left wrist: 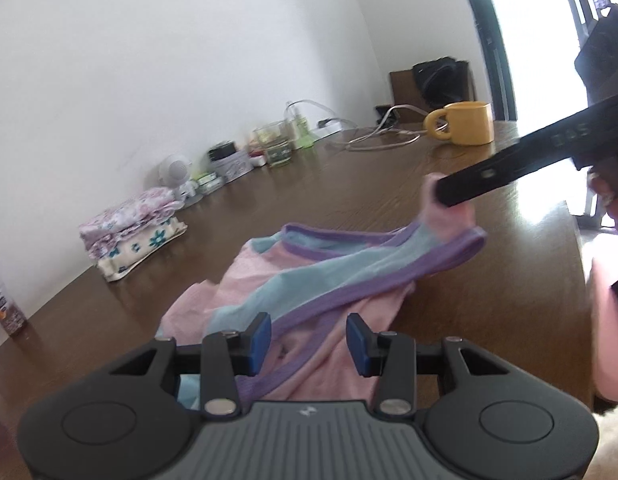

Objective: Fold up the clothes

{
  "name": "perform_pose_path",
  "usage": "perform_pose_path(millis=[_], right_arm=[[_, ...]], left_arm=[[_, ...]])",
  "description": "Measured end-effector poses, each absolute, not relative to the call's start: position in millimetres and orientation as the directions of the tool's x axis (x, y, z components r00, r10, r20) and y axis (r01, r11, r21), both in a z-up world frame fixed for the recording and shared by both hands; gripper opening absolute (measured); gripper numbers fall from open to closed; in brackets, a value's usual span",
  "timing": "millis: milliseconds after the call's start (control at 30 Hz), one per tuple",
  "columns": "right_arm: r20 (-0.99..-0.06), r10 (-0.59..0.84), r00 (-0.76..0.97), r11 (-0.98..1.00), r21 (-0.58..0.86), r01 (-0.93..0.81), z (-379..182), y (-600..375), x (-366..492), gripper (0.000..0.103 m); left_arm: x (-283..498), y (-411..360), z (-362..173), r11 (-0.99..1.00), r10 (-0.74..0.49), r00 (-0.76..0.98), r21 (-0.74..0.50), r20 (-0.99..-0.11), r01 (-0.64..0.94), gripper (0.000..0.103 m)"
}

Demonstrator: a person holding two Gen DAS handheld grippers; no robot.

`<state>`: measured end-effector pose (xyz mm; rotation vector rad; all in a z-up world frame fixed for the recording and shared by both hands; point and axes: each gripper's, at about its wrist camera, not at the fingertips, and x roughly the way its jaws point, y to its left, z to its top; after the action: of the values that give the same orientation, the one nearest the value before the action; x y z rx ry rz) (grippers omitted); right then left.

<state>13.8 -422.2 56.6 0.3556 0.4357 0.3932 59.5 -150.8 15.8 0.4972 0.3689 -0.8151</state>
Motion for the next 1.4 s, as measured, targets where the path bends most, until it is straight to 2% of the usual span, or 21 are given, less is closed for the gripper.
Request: perform_pose_path(millis=[167, 267, 300, 333, 400, 467, 600, 700, 767, 800, 867, 900, 933, 1067, 1267, 1300, 1367, 1400], right_arm=[[-0.351, 0.504, 0.789, 0.852, 0.354, -0.386, 62, -382, 24, 0.005], [-0.362, 0.541, 0.759, 0.837, 0.32, -0.444, 65, -358, 30, 0.005], [-0.366, 0.552, 0.749, 0.831, 0.308, -0.462, 66, -349, 32, 0.005], [-0.371, 0.564, 0.738, 0.825, 0.297, -0.481, 67, -341, 34, 0.005], [-0.38, 0.586, 0.716, 0.81, 0.274, -0.518, 69, -325, 38, 0.005], [-0.39, 0.6, 0.699, 0.8, 0.26, -0.541, 69, -313, 40, 0.005], [-0.409, 0.605, 0.683, 0.795, 0.267, -0.544, 62, -307, 41, 0.005], [-0.428, 0.59, 0.685, 0.806, 0.253, -0.536, 60, -310, 37, 0.005], [-0.453, 0.571, 0.685, 0.818, 0.236, -0.525, 59, -317, 32, 0.005], [-0.469, 0.557, 0.685, 0.826, 0.225, -0.517, 57, -321, 28, 0.005], [-0.492, 0.534, 0.687, 0.84, 0.22, -0.496, 53, -329, 21, 0.005], [-0.503, 0.523, 0.688, 0.847, 0.218, -0.484, 51, -333, 18, 0.005], [-0.515, 0.511, 0.689, 0.854, 0.216, -0.473, 50, -337, 14, 0.005], [-0.516, 0.494, 0.699, 0.867, 0.232, -0.442, 45, -348, 4, 0.005], [-0.492, 0.471, 0.732, 0.882, 0.258, -0.394, 44, -363, -1, 0.008], [-0.488, 0.465, 0.739, 0.885, 0.261, -0.385, 44, -366, 0, 0.01], [-0.484, 0.442, 0.755, 0.897, 0.259, -0.358, 44, -371, 3, 0.022], [-0.487, 0.417, 0.767, 0.909, 0.246, -0.337, 43, -373, 5, 0.032]], left_arm=[[52, -153, 30, 0.533, -0.684, 0.563, 0.209, -0.464, 0.82, 0.047], [51, -150, 33, 0.561, -0.667, 0.586, 0.207, -0.46, 0.801, 0.047], [52, -147, 32, 0.576, -0.652, 0.598, 0.207, -0.467, 0.79, 0.04], [55, -144, 31, 0.589, -0.639, 0.604, 0.201, -0.477, 0.783, 0.023], [63, -134, 28, 0.606, -0.625, 0.59, 0.159, -0.511, 0.779, 0.008], [71, -124, 23, 0.632, -0.607, 0.586, 0.121, -0.537, 0.766, 0.003], [81, -107, 16, 0.676, -0.566, 0.595, 0.092, -0.57, 0.731, 0.003], [88, -94, 20, 0.702, -0.544, 0.603, 0.079, -0.583, 0.708, 0.012], [93, -87, 27, 0.72, -0.522, 0.626, 0.095, -0.58, 0.688, 0.013], [96, -86, 34, 0.718, -0.515, 0.637, 0.118, -0.573, 0.686, 0.017], [104, -89, 49, 0.703, -0.512, 0.66, 0.173, -0.551, 0.69, 0.028], [110, -97, 56, 0.687, -0.517, 0.662, 0.198, -0.542, 0.699, 0.039], [117, -108, 62, 0.667, -0.527, 0.658, 0.219, -0.537, 0.713, 0.044], [149, -162, 75, 0.562, -0.549, 0.621, 0.303, -0.56, 0.77, 0.046], [182, -231, 57, 0.422, -0.483, 0.605, 0.437, -0.634, 0.795, 0.046], [184, -237, 52, 0.4, -0.479, 0.591, 0.438, -0.649, 0.805, 0.046], [186, -247, 43, 0.367, -0.464, 0.581, 0.452, -0.669, 0.813, 0.046], [187, -252, 39, 0.354, -0.455, 0.581, 0.461, -0.675, 0.814, 0.046]])
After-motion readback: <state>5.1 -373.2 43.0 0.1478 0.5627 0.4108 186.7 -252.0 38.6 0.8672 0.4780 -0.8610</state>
